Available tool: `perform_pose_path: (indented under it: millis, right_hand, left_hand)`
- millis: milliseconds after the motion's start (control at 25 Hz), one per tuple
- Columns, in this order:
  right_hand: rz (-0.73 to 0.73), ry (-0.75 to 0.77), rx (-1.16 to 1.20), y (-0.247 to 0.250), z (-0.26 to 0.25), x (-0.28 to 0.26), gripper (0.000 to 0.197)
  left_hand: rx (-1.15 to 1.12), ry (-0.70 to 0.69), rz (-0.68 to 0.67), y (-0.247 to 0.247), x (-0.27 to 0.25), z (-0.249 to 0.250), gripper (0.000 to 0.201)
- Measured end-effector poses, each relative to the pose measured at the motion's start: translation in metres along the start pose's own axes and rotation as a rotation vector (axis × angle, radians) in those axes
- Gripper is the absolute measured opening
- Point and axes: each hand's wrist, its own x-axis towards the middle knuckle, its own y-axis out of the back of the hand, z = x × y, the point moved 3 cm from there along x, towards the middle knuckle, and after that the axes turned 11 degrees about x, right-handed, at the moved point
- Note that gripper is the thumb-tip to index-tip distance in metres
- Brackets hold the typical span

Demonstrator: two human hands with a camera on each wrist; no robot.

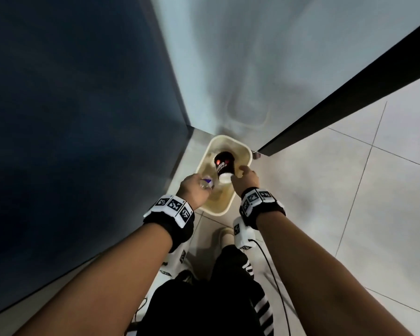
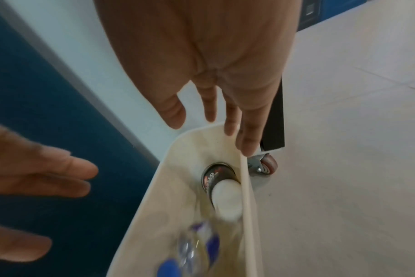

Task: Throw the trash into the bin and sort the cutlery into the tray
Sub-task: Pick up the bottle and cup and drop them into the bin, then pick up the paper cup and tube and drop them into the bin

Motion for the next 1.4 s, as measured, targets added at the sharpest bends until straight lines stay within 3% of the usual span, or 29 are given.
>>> perform_pose_path:
  millis: [160, 400, 560, 680, 840, 920, 1000, 1200, 1320, 1400]
  right_hand:
    - [-0.009, 0.08, 0.015, 0.029, -0.039, -0.073, 0.036]
    - [-0.063, 0.222, -0.058, 0.088, -0.133, -0.222, 0.03]
    - [-0.054, 0.427, -0.077, 0.139, -0.2, -0.323, 0.027]
    - [-0.058, 0.558, -0.126, 0.162, -0.253, -0.385, 0.028]
    - [-0.123, 0.864, -0.084, 0.167, -0.341, -0.452, 0.025]
    - [-0.137, 0.958, -0.116, 0.159, -0.376, -0.466, 0.026]
    - [-0.124, 1.015, -0.148, 0.15, -0.402, -0.469, 0.029]
    - [-0.153, 1.101, -0.307, 0.104, -0.447, -0.47, 0.047]
    - [-0.155, 1.086, -0.419, 0.083, -0.463, -0.469, 0.062]
    - [-0.183, 1.048, -0.438, 0.072, -0.467, -0.466, 0.065]
  left_hand:
    - [-0.065, -0.031, 0.006, 0.049, -0.072, 0.019, 0.04]
    - [-0.201, -0.089, 0.136, 0.153, -0.221, 0.061, 0.033]
    - [-0.328, -0.163, 0.226, 0.23, -0.329, 0.079, 0.03]
    - [-0.362, -0.238, 0.375, 0.281, -0.393, 0.086, 0.029]
    - [-0.368, -0.213, 0.645, 0.36, -0.461, 0.076, 0.031]
    - [-0.338, -0.155, 0.806, 0.388, -0.479, 0.054, 0.037]
    - [-0.242, -0.057, 0.872, 0.402, -0.481, 0.03, 0.045]
    - [0.013, 0.227, 0.735, 0.391, -0.458, -0.01, 0.09]
    - [0.031, 0.293, 0.656, 0.381, -0.437, -0.015, 0.115]
    - [-0.002, 0.328, 0.606, 0.378, -0.43, -0.022, 0.12]
